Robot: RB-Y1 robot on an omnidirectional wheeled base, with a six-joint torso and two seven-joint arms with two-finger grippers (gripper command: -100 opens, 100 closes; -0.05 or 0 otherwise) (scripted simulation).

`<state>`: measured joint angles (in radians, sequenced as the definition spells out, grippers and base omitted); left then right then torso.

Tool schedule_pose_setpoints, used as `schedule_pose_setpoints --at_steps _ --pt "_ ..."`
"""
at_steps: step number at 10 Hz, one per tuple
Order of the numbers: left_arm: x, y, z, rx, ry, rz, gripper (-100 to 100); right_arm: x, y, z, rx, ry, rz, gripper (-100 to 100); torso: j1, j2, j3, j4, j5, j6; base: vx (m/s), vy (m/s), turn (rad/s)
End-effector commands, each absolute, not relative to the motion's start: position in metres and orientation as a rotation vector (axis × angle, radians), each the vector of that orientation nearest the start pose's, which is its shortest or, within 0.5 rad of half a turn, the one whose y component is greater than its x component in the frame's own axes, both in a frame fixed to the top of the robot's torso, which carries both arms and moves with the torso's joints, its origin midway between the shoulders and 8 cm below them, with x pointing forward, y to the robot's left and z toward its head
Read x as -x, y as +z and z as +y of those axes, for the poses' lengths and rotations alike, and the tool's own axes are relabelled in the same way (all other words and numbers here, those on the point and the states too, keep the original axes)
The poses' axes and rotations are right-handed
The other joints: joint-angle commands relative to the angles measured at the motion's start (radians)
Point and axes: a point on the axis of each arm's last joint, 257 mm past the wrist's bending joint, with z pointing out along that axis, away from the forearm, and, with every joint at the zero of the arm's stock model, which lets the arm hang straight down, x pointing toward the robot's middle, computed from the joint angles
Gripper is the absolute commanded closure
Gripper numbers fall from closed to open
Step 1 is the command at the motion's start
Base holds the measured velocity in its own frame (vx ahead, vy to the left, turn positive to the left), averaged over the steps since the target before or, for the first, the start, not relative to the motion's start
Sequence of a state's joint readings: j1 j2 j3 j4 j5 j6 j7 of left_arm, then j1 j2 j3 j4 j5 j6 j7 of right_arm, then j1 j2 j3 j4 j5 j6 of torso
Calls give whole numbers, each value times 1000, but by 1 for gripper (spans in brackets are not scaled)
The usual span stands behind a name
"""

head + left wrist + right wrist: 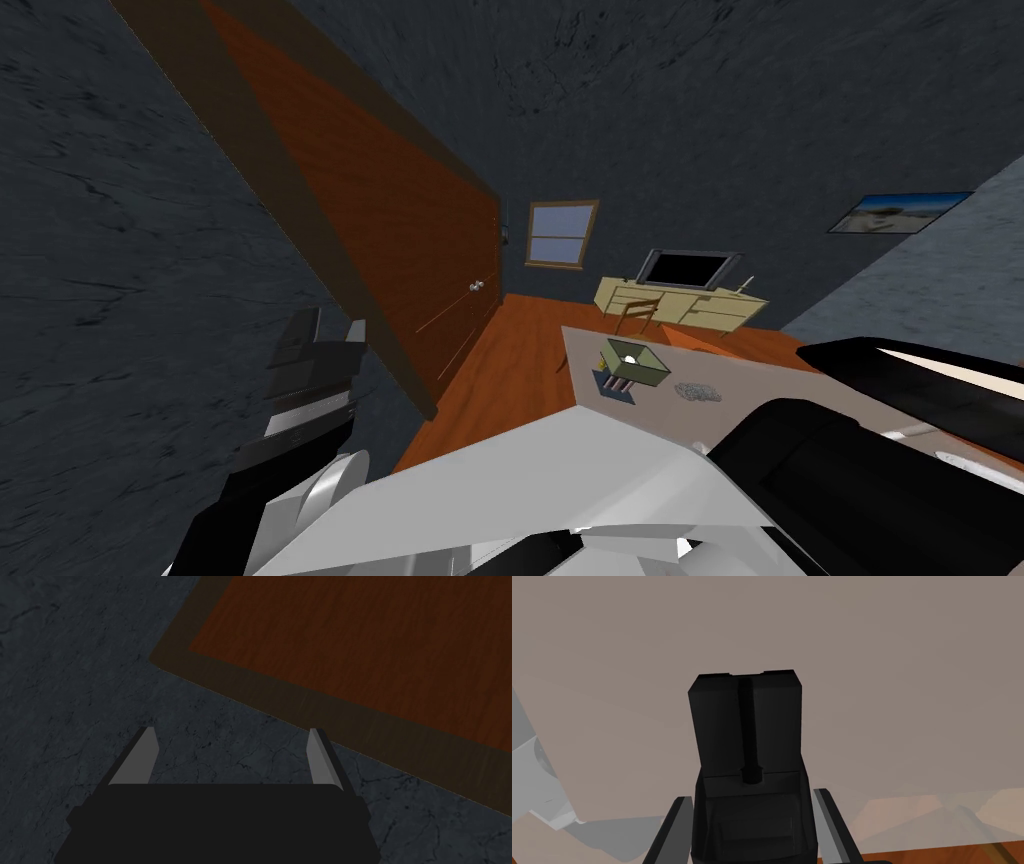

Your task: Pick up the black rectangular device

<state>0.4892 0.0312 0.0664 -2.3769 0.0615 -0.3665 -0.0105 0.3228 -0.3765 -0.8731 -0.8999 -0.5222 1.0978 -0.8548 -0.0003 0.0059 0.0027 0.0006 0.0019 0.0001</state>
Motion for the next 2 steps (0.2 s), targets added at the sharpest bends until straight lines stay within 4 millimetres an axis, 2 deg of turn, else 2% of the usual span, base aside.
schedule_pose_setpoints --at_steps 1,2 --pt "-342 48 301 680 -1268 619 0 24 -563 -543 3036 61 788 100 0 0 0 0 0 0 -22 10 22" --pt "-342 48 301 680 -1268 619 0 24 -563 -543 3034 62 792 0 -1 -1 -1 0 0 1 0 0 0"
